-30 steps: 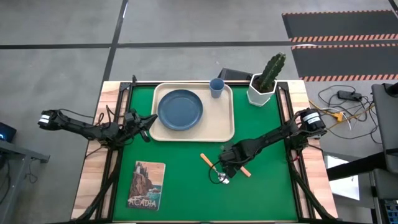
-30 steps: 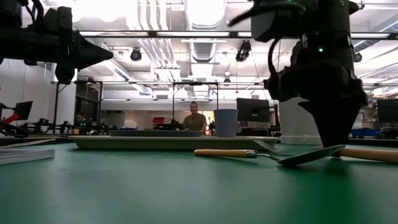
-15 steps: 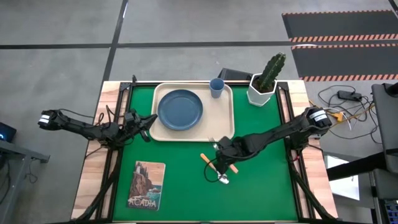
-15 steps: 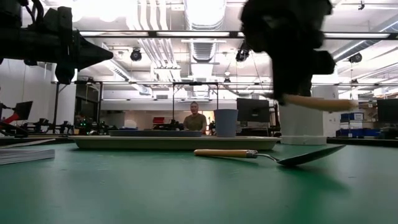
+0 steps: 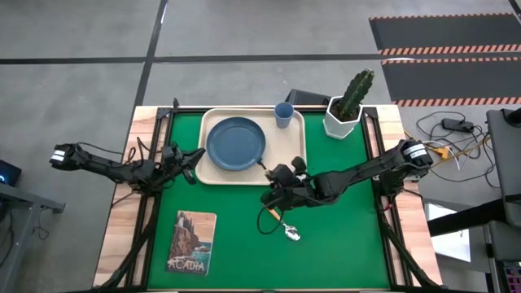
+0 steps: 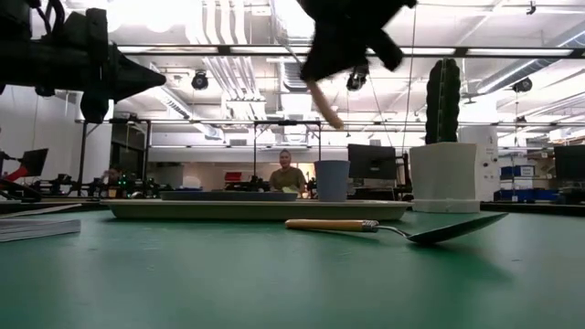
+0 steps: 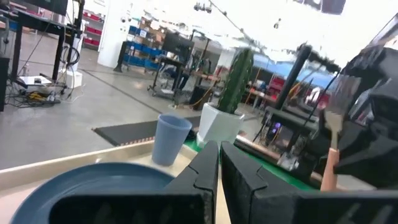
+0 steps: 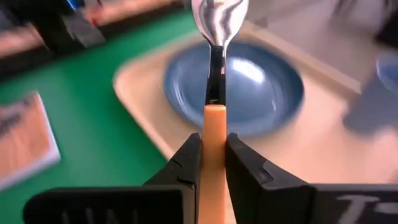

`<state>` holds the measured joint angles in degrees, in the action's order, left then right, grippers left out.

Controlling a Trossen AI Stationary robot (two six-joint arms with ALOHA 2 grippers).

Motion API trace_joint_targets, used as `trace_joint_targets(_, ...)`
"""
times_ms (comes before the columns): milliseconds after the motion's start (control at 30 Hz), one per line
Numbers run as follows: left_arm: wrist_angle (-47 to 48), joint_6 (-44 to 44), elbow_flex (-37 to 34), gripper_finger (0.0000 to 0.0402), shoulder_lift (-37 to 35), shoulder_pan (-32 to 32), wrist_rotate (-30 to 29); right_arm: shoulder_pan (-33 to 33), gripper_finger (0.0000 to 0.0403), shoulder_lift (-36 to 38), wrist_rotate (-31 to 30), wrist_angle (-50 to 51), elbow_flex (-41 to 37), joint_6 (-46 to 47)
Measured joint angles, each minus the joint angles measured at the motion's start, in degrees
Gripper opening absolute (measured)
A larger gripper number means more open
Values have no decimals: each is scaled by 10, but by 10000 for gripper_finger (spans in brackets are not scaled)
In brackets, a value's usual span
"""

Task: Pick and place plate/cup/fork/spoon on tray
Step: Put the yellow fork on the white tray

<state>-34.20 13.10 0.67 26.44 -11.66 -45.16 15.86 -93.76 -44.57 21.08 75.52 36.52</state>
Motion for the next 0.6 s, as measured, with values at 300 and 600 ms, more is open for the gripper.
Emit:
trace_joint_targets(300,-79,-6,3,0,3,0,130,0,38,-1,-51,-390,-92,-237)
trace_joint_targets(600,-103,-49,49,0,80,0,261,10,38,-1,-50,-728,-233,-354)
